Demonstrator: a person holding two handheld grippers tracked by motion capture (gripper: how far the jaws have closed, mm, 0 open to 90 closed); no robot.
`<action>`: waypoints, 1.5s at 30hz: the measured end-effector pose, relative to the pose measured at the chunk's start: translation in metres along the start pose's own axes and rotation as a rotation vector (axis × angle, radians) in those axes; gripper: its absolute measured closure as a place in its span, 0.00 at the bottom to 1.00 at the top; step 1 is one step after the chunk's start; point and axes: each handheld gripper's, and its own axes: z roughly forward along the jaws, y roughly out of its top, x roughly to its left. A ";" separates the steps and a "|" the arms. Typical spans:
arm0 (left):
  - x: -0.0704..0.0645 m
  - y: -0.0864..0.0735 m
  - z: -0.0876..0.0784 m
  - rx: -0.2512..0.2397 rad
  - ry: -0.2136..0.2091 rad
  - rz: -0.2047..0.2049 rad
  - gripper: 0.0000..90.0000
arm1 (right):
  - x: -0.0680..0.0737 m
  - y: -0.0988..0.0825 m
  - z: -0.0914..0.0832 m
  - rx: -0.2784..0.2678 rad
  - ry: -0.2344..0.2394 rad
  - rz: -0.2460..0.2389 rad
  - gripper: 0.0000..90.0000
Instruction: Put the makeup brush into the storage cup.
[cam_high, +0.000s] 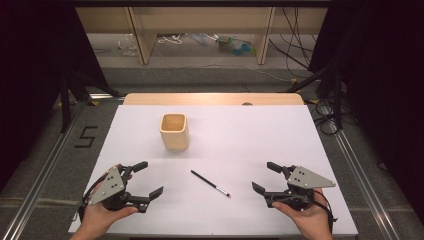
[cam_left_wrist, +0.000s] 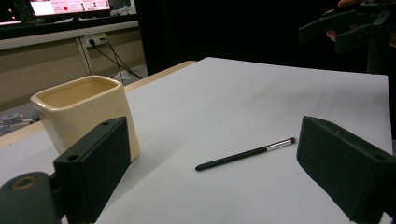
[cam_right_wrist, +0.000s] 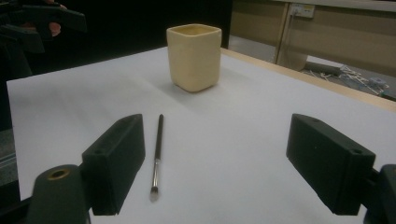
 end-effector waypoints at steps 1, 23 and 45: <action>-0.002 0.003 0.001 -0.003 -0.002 0.012 0.11 | 0.000 0.000 -0.001 0.011 -0.004 0.005 0.23; -0.010 0.026 0.080 0.140 -0.240 0.129 0.13 | -0.009 0.000 -0.004 -0.012 -0.029 -0.014 0.22; -0.010 0.034 0.152 0.325 -0.350 0.268 0.16 | -0.008 -0.001 -0.005 0.003 -0.029 0.010 0.22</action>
